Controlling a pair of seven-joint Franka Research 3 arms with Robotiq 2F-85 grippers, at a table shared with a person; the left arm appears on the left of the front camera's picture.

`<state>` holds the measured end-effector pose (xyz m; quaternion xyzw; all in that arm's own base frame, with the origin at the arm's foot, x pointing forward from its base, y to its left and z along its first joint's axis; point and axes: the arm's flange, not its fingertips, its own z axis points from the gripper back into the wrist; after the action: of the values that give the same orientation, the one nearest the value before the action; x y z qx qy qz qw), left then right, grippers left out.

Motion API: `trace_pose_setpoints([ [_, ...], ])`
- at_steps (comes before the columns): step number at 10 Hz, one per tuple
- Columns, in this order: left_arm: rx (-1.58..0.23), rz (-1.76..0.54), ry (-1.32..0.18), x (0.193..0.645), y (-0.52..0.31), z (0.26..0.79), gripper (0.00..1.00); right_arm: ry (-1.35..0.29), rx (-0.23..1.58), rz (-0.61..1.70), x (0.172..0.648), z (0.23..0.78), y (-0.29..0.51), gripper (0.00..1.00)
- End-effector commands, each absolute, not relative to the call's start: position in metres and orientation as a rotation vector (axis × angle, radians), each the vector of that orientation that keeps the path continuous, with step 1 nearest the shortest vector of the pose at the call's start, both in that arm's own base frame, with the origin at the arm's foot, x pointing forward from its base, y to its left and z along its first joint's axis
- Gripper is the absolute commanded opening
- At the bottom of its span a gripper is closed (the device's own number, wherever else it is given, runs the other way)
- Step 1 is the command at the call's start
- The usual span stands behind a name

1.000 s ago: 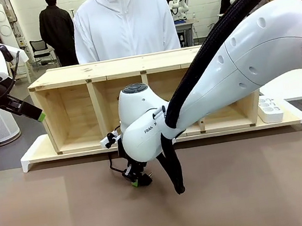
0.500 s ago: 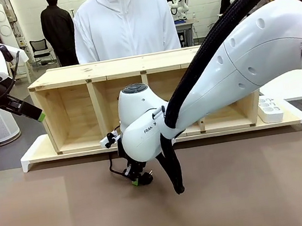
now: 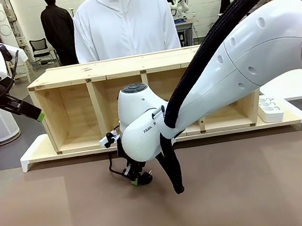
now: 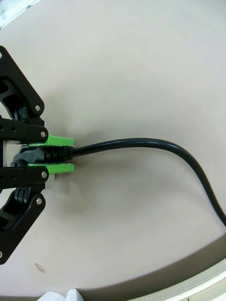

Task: Perform cable management.
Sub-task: When the cord part of the Power Cable appears at the lower middle area of the table and stops, grasp the cord part of the Power Cable, then pull the grasped Power Cable to the location of the Power Strip.

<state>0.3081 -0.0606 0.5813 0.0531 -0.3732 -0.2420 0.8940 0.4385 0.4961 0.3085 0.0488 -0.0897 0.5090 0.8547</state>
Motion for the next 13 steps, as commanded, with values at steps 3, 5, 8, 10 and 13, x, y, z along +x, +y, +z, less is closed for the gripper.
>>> trace_pose_setpoints([
  [3,0.114,-0.503,-0.773,0.309,-0.060,0.581,1.00,-0.186,0.101,1.064,0.439,0.308,0.496,0.00],
  [5,0.114,-0.503,-0.773,0.309,-0.060,0.581,1.00,-0.186,0.101,1.064,0.439,0.308,0.496,0.00],
  [8,0.114,-0.503,-0.773,0.309,-0.060,0.581,1.00,-0.186,0.101,1.064,0.439,0.308,0.496,0.00],
  [10,0.114,-0.503,-0.773,0.309,-0.060,0.581,1.00,-0.186,0.101,1.064,0.439,0.308,0.496,0.00],
  [13,0.114,-0.503,-0.773,0.309,-0.060,0.581,1.00,-0.180,0.136,1.068,0.423,0.322,0.486,0.17],
])
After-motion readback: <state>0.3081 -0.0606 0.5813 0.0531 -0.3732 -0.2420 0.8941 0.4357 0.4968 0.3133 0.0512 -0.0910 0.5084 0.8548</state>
